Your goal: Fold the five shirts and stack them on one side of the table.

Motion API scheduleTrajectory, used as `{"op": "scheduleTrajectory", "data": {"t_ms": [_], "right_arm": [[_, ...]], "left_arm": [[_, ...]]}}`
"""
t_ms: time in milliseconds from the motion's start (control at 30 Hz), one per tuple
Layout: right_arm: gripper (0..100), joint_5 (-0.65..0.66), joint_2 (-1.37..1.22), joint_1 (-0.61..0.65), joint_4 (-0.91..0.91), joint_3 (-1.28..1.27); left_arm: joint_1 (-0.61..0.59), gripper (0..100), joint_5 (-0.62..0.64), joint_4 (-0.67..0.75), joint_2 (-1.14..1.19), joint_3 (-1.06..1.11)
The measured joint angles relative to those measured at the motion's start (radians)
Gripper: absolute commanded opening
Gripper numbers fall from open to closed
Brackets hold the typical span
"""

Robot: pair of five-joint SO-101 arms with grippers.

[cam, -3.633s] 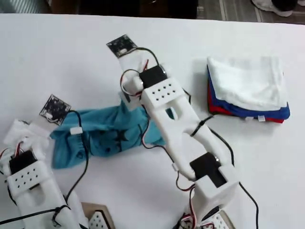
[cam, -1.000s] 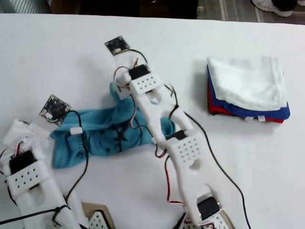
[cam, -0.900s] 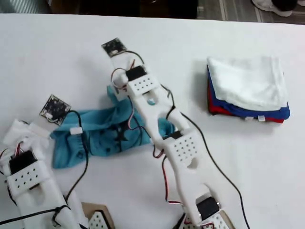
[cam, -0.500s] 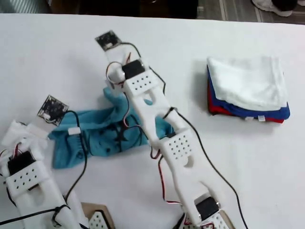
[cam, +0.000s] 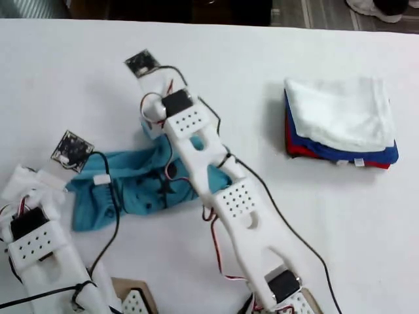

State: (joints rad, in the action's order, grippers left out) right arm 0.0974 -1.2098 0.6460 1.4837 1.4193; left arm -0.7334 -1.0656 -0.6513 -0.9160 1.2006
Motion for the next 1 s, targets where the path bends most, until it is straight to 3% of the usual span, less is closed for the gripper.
{"op": "scheduleTrajectory", "data": {"t_ms": [400, 600, 800, 1000], "right_arm": [[20.7, 0.000, -0.006, 0.057, -0.005, -0.064], [20.2, 0.066, -0.005, 0.068, -0.012, -0.147], [1.7, 0.075, -0.005, 0.063, -0.028, -0.149], [15.6, 0.075, -0.006, 0.028, -0.029, -0.057]], "left_arm": [[0.000, 3, 0.000, 0.000, 0.000, 0.000], [0.000, 3, 0.000, 0.000, 0.000, 0.000], [0.000, 3, 0.000, 0.000, 0.000, 0.000], [0.000, 3, 0.000, 0.000, 0.000, 0.000]]}}
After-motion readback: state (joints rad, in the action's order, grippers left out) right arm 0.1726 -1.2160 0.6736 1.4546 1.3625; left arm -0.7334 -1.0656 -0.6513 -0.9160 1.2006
